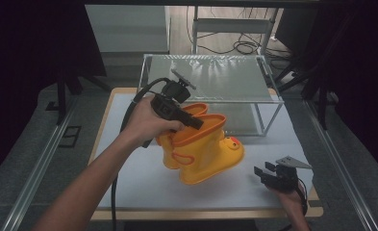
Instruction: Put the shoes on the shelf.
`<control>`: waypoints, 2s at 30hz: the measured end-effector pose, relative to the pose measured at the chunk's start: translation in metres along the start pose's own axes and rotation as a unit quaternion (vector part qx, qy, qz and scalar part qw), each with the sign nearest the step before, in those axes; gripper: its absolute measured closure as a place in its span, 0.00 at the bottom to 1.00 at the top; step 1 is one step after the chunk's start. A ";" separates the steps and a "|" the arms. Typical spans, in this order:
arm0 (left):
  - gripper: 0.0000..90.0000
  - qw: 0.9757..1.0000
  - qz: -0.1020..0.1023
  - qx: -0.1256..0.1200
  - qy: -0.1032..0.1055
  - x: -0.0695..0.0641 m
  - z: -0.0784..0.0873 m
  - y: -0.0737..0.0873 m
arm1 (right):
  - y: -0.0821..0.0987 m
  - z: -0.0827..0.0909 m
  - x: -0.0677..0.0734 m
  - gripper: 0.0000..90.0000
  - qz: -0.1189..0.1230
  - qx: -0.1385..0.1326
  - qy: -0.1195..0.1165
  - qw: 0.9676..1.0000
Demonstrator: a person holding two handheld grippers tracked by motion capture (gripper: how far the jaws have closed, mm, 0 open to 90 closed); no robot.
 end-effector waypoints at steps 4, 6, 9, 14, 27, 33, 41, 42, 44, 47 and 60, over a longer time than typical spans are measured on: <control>0.91 1.000 -0.006 -0.003 0.006 -0.005 0.005 -0.013 | 0.000 0.000 -0.001 0.49 -0.003 0.000 0.001 1.000; 0.91 1.000 -0.008 -0.011 0.012 -0.010 0.009 -0.025 | 0.000 0.000 -0.001 0.49 -0.003 0.000 0.001 1.000; 0.91 1.000 -0.011 -0.017 0.014 -0.014 0.014 -0.037 | 0.000 0.000 -0.001 0.49 -0.005 -0.001 0.000 1.000; 0.91 0.999 -0.021 -0.025 0.012 -0.022 0.022 -0.052 | 0.000 0.000 -0.003 0.49 -0.004 -0.001 0.000 1.000; 0.91 0.999 0.006 -0.051 -0.004 -0.017 0.039 -0.099 | 0.001 0.001 -0.002 0.49 -0.007 0.000 -0.002 1.000; 0.91 0.997 0.028 -0.072 -0.023 -0.002 0.047 -0.118 | 0.001 0.001 -0.002 0.49 -0.008 -0.002 -0.003 1.000; 0.91 0.990 0.067 -0.110 -0.059 0.018 0.057 -0.139 | 0.001 0.002 -0.004 0.49 -0.013 -0.003 -0.005 1.000; 0.91 0.989 0.071 -0.112 -0.065 0.020 0.056 -0.141 | 0.001 0.002 -0.004 0.49 -0.015 -0.002 -0.005 1.000; 0.91 0.988 0.078 -0.111 -0.077 0.024 0.055 -0.144 | 0.001 0.002 -0.005 0.49 -0.016 -0.002 -0.002 1.000; 0.91 0.986 0.085 -0.113 -0.085 0.030 0.055 -0.147 | 0.001 0.002 -0.007 0.49 -0.018 -0.001 0.000 1.000; 0.91 0.967 0.141 -0.151 -0.151 0.069 0.059 -0.159 | 0.000 0.003 -0.005 0.48 -0.016 -0.005 0.001 1.000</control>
Point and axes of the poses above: each handheld gripper's, and its own axes: z roughly backward along the jaws, y roughly out of its underside, x roughly to its left, the point moved 4 cm from there along -z, roughly forward along the jaws, and after that the axes turned 11 degrees about y, right-handed, at the moved point
